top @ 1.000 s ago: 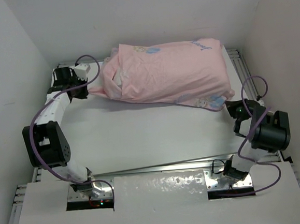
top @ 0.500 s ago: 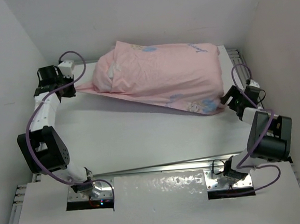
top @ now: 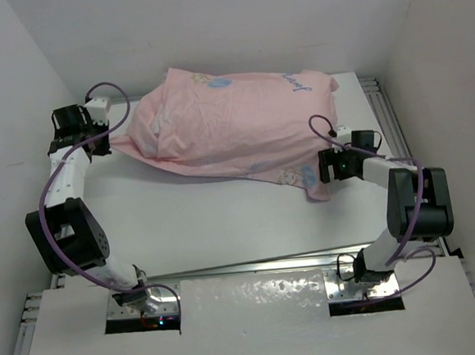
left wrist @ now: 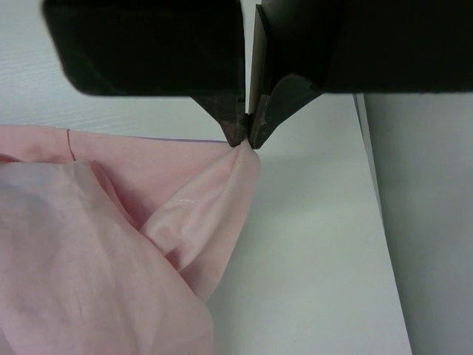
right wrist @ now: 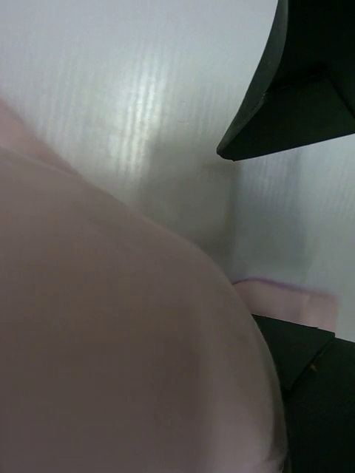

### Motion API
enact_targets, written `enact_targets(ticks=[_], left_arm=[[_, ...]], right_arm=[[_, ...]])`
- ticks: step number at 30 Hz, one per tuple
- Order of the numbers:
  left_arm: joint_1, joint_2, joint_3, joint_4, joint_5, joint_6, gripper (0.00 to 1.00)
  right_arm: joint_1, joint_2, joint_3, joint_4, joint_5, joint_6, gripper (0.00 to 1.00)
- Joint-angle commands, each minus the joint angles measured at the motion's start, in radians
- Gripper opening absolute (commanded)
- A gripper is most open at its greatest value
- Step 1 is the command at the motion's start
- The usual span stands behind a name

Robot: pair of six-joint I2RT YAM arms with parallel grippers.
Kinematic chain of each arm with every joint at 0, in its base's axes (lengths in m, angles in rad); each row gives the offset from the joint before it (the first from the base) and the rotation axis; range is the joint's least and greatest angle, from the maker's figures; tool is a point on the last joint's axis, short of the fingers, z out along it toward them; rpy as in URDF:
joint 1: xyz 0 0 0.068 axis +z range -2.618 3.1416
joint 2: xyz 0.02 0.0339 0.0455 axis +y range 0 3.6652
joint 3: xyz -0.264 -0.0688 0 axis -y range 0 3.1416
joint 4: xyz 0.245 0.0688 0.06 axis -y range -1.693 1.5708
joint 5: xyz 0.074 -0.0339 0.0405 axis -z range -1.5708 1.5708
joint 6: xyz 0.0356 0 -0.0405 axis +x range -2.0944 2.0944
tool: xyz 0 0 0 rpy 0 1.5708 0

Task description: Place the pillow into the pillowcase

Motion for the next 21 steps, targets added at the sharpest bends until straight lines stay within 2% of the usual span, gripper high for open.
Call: enact_targets(ticks=[1,4,7,9,11,13,14,18,19,21], left_arm=[[0.007,-0.055,0.008,0.011,0.009,0.032,0.0],[0.007,-0.051,0.02,-0.004,0.006,0.046,0.0],[0.008,-0.029,0.048,-0.018,0.015,0.044,0.0],[0.008,-0.017,0.067,-0.029,0.035,0.037,0.0],[0.007,-0.012,0.078,-0.032,0.056,0.031,0.0],[0.008,-0.009,0.081,-0.03,0.064,0.023,0.0],[0.008,-0.009,0.081,-0.032,0.066,0.02,0.0],[0.007,-0.018,0.086,-0.038,0.076,0.008,0.0],[0.007,-0.02,0.086,-0.041,0.076,0.006,0.0],[0.007,-0.026,0.086,-0.05,0.073,0.009,0.0]], right_arm=[[-0.002,-0.077,0.017,-0.09,0.021,-0.132,0.82],[-0.003,-0.187,-0.016,-0.091,0.151,-0.07,0.82],[-0.003,-0.287,-0.058,-0.101,0.21,-0.003,0.81],[-0.003,-0.39,-0.108,-0.079,0.176,0.011,0.81],[-0.002,-0.45,-0.142,-0.064,0.048,-0.012,0.82],[0.013,-0.403,-0.159,-0.062,-0.095,-0.045,0.88],[0.029,-0.403,-0.159,-0.062,-0.083,-0.043,0.88],[0.079,-0.158,-0.032,-0.162,-0.017,-0.011,0.89],[0.09,-0.128,-0.024,-0.156,-0.022,0.015,0.93],[0.102,-0.073,-0.024,-0.115,-0.039,0.055,0.94]])
